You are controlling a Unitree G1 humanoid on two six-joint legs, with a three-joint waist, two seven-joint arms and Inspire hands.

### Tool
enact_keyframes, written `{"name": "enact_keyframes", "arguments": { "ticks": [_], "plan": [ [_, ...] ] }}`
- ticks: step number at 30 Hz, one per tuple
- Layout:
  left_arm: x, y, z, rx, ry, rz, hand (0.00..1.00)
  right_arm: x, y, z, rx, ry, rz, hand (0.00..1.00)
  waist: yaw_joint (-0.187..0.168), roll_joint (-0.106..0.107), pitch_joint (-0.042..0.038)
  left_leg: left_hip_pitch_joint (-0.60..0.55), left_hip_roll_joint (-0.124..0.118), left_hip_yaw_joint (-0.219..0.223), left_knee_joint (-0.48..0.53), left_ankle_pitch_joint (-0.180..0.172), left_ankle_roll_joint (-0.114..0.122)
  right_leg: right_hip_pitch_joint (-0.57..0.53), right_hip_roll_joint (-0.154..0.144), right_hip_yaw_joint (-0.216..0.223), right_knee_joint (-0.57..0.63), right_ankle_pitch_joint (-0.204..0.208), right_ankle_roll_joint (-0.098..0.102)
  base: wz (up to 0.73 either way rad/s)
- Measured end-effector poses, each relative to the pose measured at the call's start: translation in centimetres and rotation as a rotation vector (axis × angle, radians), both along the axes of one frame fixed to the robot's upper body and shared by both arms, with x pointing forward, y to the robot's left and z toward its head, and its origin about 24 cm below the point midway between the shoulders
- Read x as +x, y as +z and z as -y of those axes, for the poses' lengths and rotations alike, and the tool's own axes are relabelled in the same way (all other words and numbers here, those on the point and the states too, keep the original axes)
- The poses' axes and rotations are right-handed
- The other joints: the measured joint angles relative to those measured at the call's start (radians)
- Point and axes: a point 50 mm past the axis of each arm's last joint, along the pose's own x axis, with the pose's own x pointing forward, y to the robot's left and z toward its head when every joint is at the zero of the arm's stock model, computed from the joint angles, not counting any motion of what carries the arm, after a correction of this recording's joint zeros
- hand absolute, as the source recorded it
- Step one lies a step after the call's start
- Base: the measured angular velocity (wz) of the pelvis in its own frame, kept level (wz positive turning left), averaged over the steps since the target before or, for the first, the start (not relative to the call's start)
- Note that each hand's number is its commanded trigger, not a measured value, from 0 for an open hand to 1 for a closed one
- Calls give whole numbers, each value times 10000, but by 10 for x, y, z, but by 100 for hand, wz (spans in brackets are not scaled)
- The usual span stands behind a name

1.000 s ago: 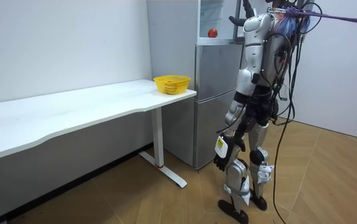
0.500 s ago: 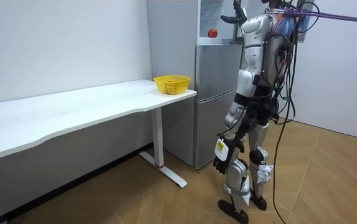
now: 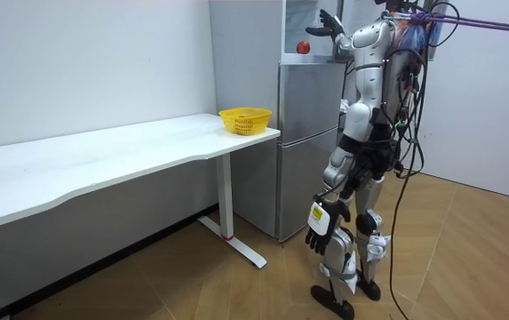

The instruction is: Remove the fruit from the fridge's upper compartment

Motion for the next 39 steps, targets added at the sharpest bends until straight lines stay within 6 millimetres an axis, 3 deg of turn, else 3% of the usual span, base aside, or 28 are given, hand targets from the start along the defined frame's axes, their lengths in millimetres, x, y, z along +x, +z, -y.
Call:
{"name": "enact_keyframes", "arguments": {
  "ticks": [8, 16, 25, 39],
  "plan": [
    [-1, 1, -3, 141, 231, -69, 0, 16, 9, -7, -97, 204, -431, 0, -1, -12, 0, -224, -31, -202, 40, 12, -6, -136, -16, -252, 58, 0, 1, 9],
    [-1, 1, -4, 369, 273, -70, 0, 23, 0, -6, -194, 346, -1236, 0, -14, -13, 7, -388, -132, -498, 56, 53, 17, -171, -106, -769, 62, -7, 12, 13],
    [5, 1, -2, 423, 224, 119, 0, 30, -23, 0, -151, 315, -2440, 0, 16, 28, 98, -494, -147, -579, 143, 53, 23, -199, -126, -768, 95, -8, 13, 2],
    [10, 2, -5, 550, 132, 267, 0, 31, -17, 3, -767, 382, -2777, 0, 11, 63, 105, -629, -133, -492, 156, 107, 21, -399, -124, -729, 99, -6, 10, -1]
  ]
}}
